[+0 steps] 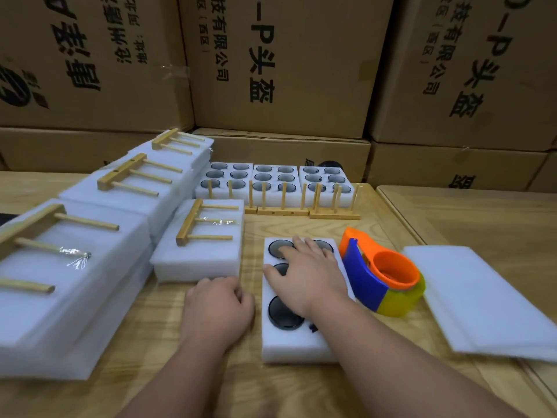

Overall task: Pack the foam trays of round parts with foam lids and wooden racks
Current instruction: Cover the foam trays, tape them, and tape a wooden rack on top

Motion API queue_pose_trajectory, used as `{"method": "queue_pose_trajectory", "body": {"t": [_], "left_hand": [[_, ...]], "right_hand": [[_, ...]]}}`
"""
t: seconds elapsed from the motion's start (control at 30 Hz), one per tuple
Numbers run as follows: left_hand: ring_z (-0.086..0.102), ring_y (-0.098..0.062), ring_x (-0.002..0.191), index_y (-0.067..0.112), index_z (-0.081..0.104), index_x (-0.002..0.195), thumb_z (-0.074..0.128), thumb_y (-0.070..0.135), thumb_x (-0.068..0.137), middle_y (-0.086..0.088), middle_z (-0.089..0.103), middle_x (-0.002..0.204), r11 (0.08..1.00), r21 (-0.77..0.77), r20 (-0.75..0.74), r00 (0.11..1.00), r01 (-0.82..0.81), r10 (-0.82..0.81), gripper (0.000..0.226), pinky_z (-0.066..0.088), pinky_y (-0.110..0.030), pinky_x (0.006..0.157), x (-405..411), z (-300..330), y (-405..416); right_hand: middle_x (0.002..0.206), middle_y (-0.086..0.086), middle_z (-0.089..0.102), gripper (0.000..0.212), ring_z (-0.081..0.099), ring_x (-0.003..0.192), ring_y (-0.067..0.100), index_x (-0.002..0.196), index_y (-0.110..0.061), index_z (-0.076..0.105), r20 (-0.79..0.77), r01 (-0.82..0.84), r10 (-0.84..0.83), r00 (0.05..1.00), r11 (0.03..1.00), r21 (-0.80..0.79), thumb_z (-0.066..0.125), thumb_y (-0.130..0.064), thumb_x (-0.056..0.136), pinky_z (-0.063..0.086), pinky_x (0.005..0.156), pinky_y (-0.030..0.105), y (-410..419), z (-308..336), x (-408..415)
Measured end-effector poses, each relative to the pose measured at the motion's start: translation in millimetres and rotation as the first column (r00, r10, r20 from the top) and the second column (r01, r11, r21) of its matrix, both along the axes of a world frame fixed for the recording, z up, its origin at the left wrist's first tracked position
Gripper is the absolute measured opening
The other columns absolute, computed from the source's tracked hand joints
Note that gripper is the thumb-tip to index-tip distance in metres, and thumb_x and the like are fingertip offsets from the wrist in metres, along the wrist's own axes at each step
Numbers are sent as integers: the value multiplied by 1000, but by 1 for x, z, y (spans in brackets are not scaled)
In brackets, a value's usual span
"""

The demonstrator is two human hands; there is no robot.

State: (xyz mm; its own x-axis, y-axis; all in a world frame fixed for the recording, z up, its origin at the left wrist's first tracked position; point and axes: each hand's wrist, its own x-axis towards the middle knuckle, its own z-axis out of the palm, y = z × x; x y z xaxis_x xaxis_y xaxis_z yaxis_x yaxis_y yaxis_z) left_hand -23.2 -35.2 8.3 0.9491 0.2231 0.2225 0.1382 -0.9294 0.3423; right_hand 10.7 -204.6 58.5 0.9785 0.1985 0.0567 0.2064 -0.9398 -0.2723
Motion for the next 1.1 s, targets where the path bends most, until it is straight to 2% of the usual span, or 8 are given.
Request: {"method": "queue_pose_trajectory", "body": {"t": [0.2,0.43,0.7,0.83,0.87,0.93,1.0,1.1], "left_hand": [[48,-8,84,21,52,63,21,58,79,6,59,63,940,-338,22,999,34,-28,51,32,-36,86,-7,-3,-11],[47,-16,85,25,53,66,30,46,101,10,58,66,995,-87,26,998,54,-52,47,32,-36,85,-8,-4,-16],[48,-20,86,25,58,73,33,40,101,8,62,72,999,-38,4,1000,28,-28,41,39,-38,88,-10,-1,-19],[47,-20,83,24,55,70,34,38,99,9,58,69,1000,-4,12,1000,19,-19,39,40,-38,83,-11,-2,-19],[47,-20,83,24,54,70,34,38,99,9,57,69,1000,1,12,1000,20,-20,39,40,-38,81,-10,-2,-19],[48,-20,84,24,56,72,33,39,99,9,59,72,1000,5,3,1000,17,-17,39,40,-37,80,-8,-2,-18],[48,-20,86,25,59,76,31,40,99,8,63,77,1000,19,-6,1000,19,-19,40,40,-37,80,-7,-2,-18],[47,-20,87,26,60,77,30,40,100,8,66,81,999,26,-23,1000,20,-19,40,39,-37,80,-8,-2,-18]], "right_hand": [[171,-1,13,68,3,157,21,154,-34,35,-3,-14,14,1000,1000,-19,28,-66,95,3,125,49,1,0,0],[172,2,8,75,-4,158,23,158,-27,33,-8,55,-56,998,997,-54,24,-67,95,-8,124,53,-2,0,0],[172,0,6,68,-4,158,22,155,-29,38,-58,13,-17,998,998,-60,24,-63,99,-8,122,56,-2,6,-5],[169,-1,18,66,6,157,20,159,-30,27,-163,4,14,986,994,108,35,-52,98,4,126,49,-4,10,-15],[158,-3,38,62,27,151,19,156,-35,33,-218,31,30,975,962,270,41,-50,96,22,123,45,-11,13,-19],[118,-11,65,43,67,110,6,136,-41,56,-238,118,39,971,783,611,52,-44,93,55,89,25,-32,24,-29],[100,-21,69,20,68,88,-4,109,-38,69,-68,122,-105,992,690,714,58,-35,93,47,66,13,-66,37,-30],[86,-18,69,15,65,83,6,88,-36,68,142,223,-387,911,751,621,57,-27,94,43,63,22,-130,55,-22]]}}
